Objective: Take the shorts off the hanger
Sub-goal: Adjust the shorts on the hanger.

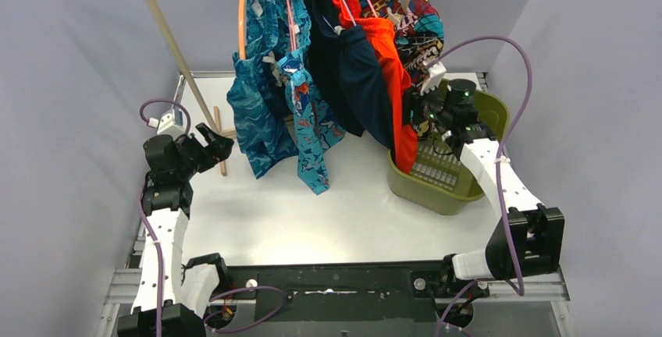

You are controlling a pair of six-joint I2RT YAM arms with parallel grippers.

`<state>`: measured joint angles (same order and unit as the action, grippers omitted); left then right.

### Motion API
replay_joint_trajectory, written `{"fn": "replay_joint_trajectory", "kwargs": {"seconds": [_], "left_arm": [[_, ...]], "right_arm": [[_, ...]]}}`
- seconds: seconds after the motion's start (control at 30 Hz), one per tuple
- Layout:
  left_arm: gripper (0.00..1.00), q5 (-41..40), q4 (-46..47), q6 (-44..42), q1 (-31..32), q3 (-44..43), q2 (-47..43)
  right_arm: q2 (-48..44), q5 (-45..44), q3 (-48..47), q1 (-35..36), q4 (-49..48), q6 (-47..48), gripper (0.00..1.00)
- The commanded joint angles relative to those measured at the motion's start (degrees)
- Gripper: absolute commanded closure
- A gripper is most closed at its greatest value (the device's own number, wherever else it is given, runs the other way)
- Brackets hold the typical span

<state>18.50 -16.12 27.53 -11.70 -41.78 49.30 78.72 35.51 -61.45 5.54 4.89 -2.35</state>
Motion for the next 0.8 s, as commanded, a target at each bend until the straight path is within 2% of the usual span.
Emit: {"fn": "replay_joint_trajectory", "kwargs": {"seconds": [0.0, 0.07, 0.1, 0.27, 0.4, 0.47, 0.53, 0.6, 0.67, 0.77], "left_arm": [[0.23, 1.53, 2.95, -1.28, 0.13, 0.3, -0.47], [0.23, 1.54, 3.33, -1.27, 0.14, 0.64, -0.32], [0.23, 1.54, 3.5, -1.25, 0.18, 0.87, -0.26], [0.23, 1.63, 4.08, -0.9, 0.19, 1.91, -0.42], [0.23, 1.47, 4.01, -1.03, 0.19, 2.38, -0.65], [0.23, 1.31, 3.62, -1.43, 0.19, 2.56, -0.82], [0.23, 1.0, 3.03, -2.03, 0.19, 2.68, -0.94], [0.23, 0.65, 2.82, -2.57, 0.19, 2.88, -0.88], [0.23, 0.49, 2.72, -2.9, 0.19, 2.92, -0.72], [0.23, 0.63, 3.64, -2.77, 0.19, 3.59, -0.2]], "right_arm": [[1.13, 7.35, -11.95, 3.63, -6.24, -1.25, 0.55], [3.7, 9.75, -18.98, 4.79, -3.68, -2.51, 0.66], [4.91, 10.37, -21.56, 5.13, -3.12, -3.9, 0.68], [10.84, 13.0, -31.75, 8.06, -2.0, -9.87, 0.7], [12.93, 10.65, -32.73, 11.08, 0.75, -9.44, 0.66], [12.2, 6.23, -30.11, 11.89, 2.53, -9.75, 0.56], [10.13, 1.9, -25.42, 12.07, 2.81, -10.02, 0.4], [6.76, -2.43, -18.97, 12.01, 1.62, -9.52, 0.27], [2.47, -5.34, -13.18, 11.89, 0.55, -7.19, 0.2], [-2.68, -8.46, -7.83, 11.48, 1.12, -4.47, 0.16]]}}
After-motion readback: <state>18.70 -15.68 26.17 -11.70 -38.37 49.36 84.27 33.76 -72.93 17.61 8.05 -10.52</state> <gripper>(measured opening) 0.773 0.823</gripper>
